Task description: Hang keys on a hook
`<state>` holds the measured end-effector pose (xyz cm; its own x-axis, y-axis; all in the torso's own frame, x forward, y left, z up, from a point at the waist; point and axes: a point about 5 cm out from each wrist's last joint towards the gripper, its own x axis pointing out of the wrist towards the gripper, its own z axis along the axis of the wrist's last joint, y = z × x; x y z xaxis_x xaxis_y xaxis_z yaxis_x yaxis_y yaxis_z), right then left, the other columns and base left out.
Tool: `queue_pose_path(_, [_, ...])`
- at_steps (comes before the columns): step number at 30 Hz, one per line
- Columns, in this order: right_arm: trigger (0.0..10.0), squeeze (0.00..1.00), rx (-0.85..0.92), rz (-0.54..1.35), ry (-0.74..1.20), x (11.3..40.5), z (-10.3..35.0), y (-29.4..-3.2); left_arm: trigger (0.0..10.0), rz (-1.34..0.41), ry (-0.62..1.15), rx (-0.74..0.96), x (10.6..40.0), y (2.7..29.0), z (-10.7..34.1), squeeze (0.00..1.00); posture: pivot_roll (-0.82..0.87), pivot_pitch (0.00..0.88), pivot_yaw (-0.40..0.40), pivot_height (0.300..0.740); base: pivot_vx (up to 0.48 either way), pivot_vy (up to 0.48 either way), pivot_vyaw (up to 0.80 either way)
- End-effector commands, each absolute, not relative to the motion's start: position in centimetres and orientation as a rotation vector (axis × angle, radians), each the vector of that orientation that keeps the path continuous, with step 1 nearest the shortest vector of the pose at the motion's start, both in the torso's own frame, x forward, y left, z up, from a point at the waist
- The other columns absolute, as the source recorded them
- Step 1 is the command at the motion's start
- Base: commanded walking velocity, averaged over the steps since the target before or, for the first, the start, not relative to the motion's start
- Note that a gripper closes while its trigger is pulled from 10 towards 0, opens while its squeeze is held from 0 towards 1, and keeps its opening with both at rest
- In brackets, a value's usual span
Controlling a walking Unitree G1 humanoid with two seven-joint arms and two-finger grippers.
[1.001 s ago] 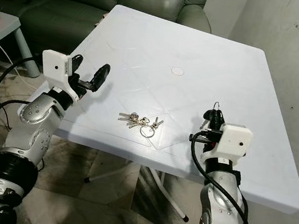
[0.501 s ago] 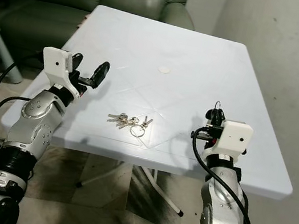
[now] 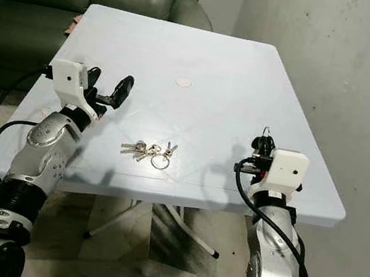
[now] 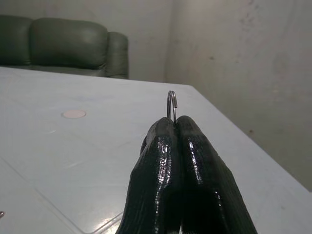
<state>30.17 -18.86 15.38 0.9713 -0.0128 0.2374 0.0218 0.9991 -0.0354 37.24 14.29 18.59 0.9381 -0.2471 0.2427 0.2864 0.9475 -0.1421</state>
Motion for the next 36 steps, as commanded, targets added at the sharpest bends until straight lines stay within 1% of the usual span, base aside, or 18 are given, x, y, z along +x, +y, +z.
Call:
queue_pose_path(1, [10.0,0.00,-0.040,-0.017,-0.244,30.32,15.56,-18.74,10.0,-0.269,-0.235,-0.177,37.42,14.37,18.99,0.00,-0.03,0.014,-0.040,0.740,0.000,0.000,-0.72])
queue_pose_path(36, [10.0,0.00,-0.056,-0.017,-0.230,30.09,15.24,-18.73,10.0,-0.284,-0.219,-0.142,37.65,13.49,18.58,0.00,-0.05,0.000,-0.037,0.740,0.000,0.000,-0.72])
